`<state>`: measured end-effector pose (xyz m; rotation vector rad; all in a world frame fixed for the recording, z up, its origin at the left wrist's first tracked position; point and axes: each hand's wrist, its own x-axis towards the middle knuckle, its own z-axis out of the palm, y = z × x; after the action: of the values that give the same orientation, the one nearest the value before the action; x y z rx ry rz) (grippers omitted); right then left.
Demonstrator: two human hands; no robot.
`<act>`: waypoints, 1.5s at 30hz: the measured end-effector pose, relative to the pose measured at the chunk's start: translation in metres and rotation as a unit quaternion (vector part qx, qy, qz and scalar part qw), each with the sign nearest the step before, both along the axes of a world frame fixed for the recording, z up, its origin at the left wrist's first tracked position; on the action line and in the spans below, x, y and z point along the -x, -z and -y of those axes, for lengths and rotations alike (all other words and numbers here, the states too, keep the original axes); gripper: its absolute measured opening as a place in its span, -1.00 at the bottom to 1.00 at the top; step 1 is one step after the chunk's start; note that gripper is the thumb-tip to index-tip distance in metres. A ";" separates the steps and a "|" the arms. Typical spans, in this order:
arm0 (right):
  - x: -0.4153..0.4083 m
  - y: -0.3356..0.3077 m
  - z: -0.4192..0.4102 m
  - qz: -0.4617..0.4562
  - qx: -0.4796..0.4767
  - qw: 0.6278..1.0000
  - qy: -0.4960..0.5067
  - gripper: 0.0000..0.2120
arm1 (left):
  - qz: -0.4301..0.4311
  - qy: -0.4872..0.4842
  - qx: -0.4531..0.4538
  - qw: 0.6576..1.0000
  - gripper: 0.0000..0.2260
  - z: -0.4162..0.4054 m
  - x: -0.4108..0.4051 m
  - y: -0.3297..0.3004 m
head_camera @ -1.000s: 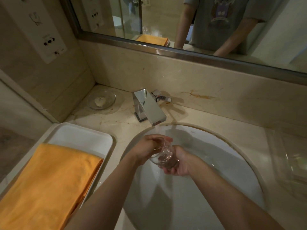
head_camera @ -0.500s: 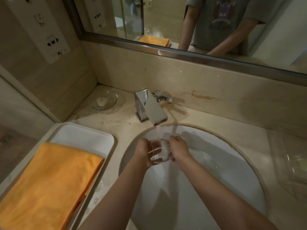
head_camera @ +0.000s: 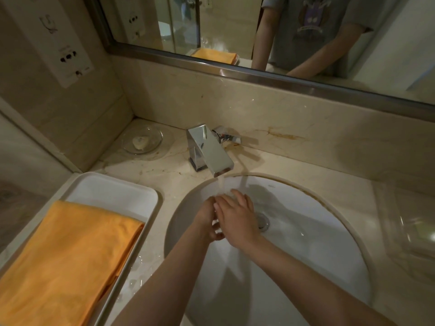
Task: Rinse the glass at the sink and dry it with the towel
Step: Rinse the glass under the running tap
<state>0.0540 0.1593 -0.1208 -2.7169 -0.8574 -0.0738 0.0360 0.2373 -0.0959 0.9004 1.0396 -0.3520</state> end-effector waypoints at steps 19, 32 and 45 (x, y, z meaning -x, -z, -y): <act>-0.007 -0.006 0.001 -0.525 -0.485 0.651 0.255 -0.83 | 0.055 -0.056 0.068 0.995 -0.70 0.001 -0.006 0.010; -0.022 -0.015 0.017 -0.657 -0.328 0.666 0.133 -0.32 | 0.147 0.227 -0.222 0.937 -0.56 -0.011 -0.017 -0.002; -0.031 -0.024 0.012 -0.498 -0.055 0.865 0.007 -0.58 | 0.034 0.336 -0.155 0.928 -0.78 -0.021 -0.024 -0.014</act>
<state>0.0850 0.1478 -0.0964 -2.1570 -0.4642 1.1281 0.0600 0.2580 -0.0814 1.5455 0.7033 -0.7337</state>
